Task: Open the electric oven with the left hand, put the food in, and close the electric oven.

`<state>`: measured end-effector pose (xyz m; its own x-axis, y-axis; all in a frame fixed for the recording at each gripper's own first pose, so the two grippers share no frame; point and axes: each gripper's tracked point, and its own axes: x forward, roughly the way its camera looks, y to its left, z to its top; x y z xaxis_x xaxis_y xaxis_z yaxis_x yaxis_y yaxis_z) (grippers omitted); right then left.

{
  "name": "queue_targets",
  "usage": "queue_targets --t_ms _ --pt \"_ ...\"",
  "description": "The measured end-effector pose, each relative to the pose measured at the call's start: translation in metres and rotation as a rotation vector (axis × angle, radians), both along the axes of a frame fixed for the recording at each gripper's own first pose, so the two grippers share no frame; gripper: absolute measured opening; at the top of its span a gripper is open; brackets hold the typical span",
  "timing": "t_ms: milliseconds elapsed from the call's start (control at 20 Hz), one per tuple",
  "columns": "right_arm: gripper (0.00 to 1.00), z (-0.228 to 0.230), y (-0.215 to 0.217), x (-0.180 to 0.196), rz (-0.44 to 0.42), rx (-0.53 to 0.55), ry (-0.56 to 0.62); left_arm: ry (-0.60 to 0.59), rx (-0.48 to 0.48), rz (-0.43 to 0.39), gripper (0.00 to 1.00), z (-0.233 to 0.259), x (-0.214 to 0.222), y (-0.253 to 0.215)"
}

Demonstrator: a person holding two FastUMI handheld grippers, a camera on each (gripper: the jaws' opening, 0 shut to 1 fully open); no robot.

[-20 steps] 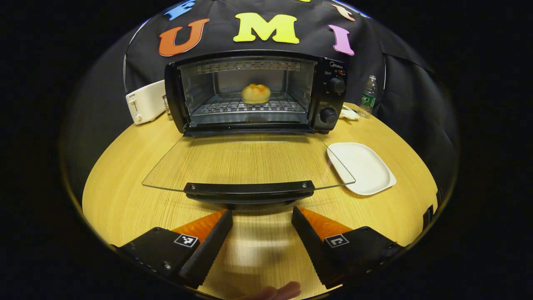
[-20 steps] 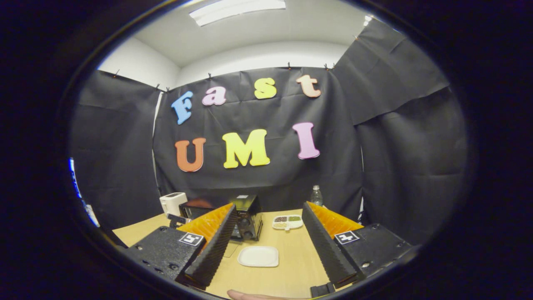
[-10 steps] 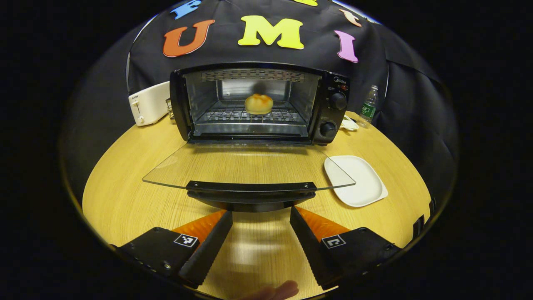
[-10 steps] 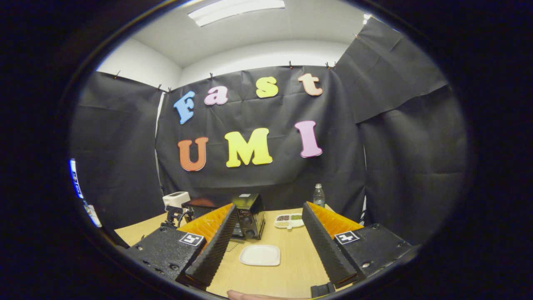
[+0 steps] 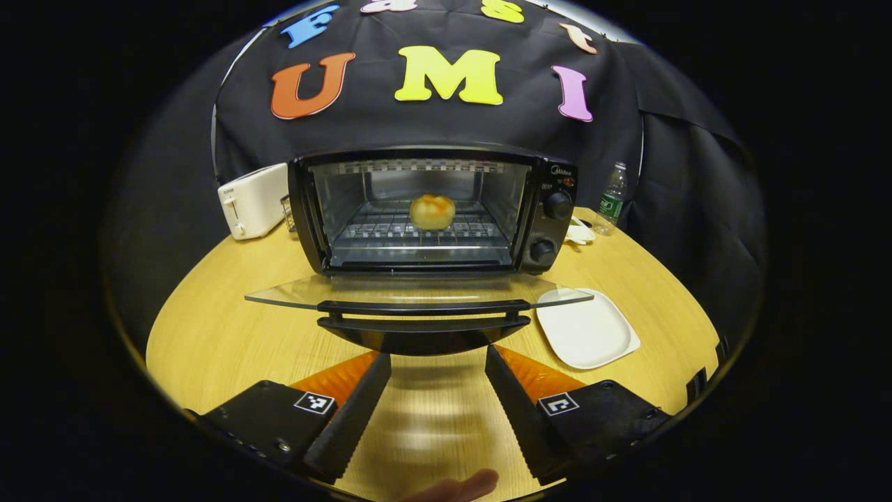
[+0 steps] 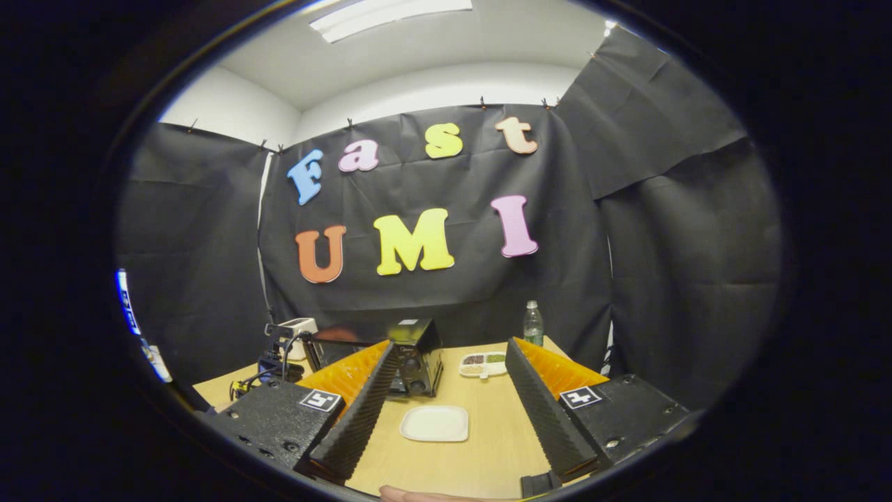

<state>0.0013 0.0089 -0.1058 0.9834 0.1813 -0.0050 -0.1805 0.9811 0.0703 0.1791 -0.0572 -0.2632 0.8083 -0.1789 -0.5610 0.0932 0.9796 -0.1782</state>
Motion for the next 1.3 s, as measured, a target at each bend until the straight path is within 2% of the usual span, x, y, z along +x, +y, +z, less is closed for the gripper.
queue_targets --t_ms 250,300,350,600,850,1200,1250,1300 --pt "0.95 -0.004 -0.008 0.003 -0.019 0.004 0.007 -0.009 -0.007 0.027 0.9 0.008 0.02 0.008" --pt "0.95 -0.005 -0.009 0.004 -0.022 0.006 0.008 -0.035 -0.005 0.035 0.81 0.016 0.028 0.011" --pt "0.95 -0.007 -0.01 0.006 -0.025 0.009 0.012 -0.068 0.0 0.053 0.9 0.024 0.037 0.017" --pt "0.95 -0.015 -0.013 0.009 -0.03 0.02 0.035 -0.175 -0.022 0.088 0.93 0.057 0.051 0.024" --pt "0.95 -0.016 -0.023 0.012 -0.059 0.009 0.04 -0.269 -0.072 0.101 0.92 0.091 0.029 0.025" --pt "0.95 -0.013 -0.017 0.007 -0.057 0.008 0.035 -0.361 -0.02 0.153 0.91 0.13 -0.011 0.043" --pt "0.95 -0.013 -0.015 0.007 -0.056 0.007 0.035 -0.375 -0.02 0.156 0.87 0.136 -0.018 0.045" --pt "0.95 -0.012 -0.016 0.007 -0.062 0.007 0.035 -0.387 -0.02 0.158 0.91 0.144 -0.025 0.046"
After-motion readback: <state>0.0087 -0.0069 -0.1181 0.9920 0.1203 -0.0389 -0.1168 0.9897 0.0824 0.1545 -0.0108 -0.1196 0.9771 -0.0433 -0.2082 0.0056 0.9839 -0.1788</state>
